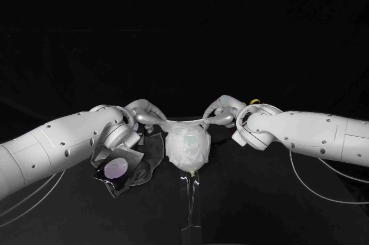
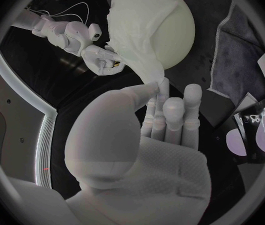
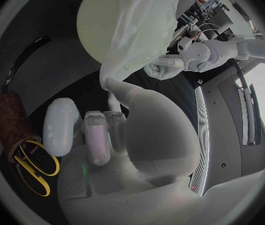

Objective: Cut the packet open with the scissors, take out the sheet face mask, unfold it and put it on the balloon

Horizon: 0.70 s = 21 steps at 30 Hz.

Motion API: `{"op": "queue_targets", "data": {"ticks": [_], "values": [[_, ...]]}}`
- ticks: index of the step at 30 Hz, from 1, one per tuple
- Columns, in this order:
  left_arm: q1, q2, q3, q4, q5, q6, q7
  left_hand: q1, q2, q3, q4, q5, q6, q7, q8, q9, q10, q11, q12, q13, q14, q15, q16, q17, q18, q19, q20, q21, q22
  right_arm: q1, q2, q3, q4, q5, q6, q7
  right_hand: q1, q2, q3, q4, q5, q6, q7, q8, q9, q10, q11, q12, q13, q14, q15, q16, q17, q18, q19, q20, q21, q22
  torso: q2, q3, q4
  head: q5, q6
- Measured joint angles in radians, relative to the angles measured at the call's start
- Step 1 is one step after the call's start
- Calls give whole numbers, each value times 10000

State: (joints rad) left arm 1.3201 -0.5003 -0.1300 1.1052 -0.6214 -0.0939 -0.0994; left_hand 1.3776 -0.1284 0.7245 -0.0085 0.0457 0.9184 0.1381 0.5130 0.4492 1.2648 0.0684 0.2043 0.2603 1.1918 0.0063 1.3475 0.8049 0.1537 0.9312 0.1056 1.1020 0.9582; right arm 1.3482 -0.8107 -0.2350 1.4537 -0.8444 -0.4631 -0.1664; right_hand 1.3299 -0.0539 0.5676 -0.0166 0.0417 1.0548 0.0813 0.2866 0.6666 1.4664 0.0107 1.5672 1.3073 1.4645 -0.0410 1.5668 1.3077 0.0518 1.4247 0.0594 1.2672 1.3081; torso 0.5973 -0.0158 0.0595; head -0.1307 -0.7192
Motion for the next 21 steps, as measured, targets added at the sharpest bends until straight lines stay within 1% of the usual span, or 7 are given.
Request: {"op": "queue_targets", "data": {"ticks": [11,14,15,16,17,19,21], "values": [[-68,182,2,-244,115,-34,-50,-54,-54,-87,86,0,0,0,-44,137,-183,37,50,79,-21,23,0,-162,-3,-5,5,-18,-82,-67,52,4,-149,-41,152,-231,0,0,126,-39,47,-139,65,1,42,0,0,-12,4,-1,1,-4,-3,1,-126,15,-206,-5,-1,2,-6,-11,-42],[-84,227,2,-292,154,-48,-53,-114,-103,-285,201,7,-176,175,-277,376,-573,108,100,117,-356,126,-173,-657,12,-326,92,-309,-343,-79,62,4,-174,-43,149,-271,-82,-82,153,-40,48,-403,144,-53,72,-1,0,-264,6,-2,2,-25,-2,81,-306,55,-517,-8,0,2,-9,-14,-47],[-91,241,2,-309,171,-54,-58,-191,-102,-325,240,8,-278,224,-366,400,-684,144,66,121,-507,159,-253,-880,49,-436,114,-395,-426,-83,64,4,-181,-42,141,-279,-218,-81,152,-31,50,-564,190,-165,63,-14,28,-504,6,-2,2,-30,-2,122,-392,86,-670,-8,-1,2,-9,-15,-47],[-96,250,2,-325,181,-56,-68,-277,-116,-402,318,9,-482,282,-534,368,-819,235,46,118,-645,204,-316,-1030,92,-524,161,-476,-490,-86,66,4,-187,-38,133,-283,-455,-150,23,83,81,-795,269,-331,-1,-20,127,-750,6,21,29,-25,-2,191,-499,103,-865,-8,-1,2,-9,-16,-48],[-100,257,2,-343,189,-57,-84,-330,-164,-449,365,10,-683,342,-709,242,-927,293,46,113,-704,260,-327,-1084,125,-553,190,-531,-522,-89,66,3,-193,-28,123,-287,-702,-239,-143,214,93,-1095,389,-552,-114,-20,239,-932,7,8,149,-13,-1,242,-581,152,-1021,-8,-1,2,-10,-16,-47],[-108,270,-1,-391,195,-54,-150,-493,-327,-627,544,10,-1216,521,-1162,-52,-1115,469,45,107,-856,374,-327,-1208,151,-666,302,-660,-624,-90,67,3,-212,-2,95,-291,-1017,-496,-439,402,108,-1567,592,-909,-299,-15,419,-1098,8,20,274,6,1,248,-665,236,-1196,-7,-3,2,-11,-17,-36],[-115,283,-3,-425,195,-45,-223,-616,-450,-738,655,10,-1505,587,-1407,-210,-1398,579,-44,70,-1131,502,-466,-1621,153,-743,379,-743,-686,-91,72,3,-228,20,70,-292,-1090,-573,-546,509,108,-1712,708,-1076,-401,14,480,-1125,9,17,337,6,5,249,-709,280,-1227,-6,-5,2,-12,-16,-29]]}}
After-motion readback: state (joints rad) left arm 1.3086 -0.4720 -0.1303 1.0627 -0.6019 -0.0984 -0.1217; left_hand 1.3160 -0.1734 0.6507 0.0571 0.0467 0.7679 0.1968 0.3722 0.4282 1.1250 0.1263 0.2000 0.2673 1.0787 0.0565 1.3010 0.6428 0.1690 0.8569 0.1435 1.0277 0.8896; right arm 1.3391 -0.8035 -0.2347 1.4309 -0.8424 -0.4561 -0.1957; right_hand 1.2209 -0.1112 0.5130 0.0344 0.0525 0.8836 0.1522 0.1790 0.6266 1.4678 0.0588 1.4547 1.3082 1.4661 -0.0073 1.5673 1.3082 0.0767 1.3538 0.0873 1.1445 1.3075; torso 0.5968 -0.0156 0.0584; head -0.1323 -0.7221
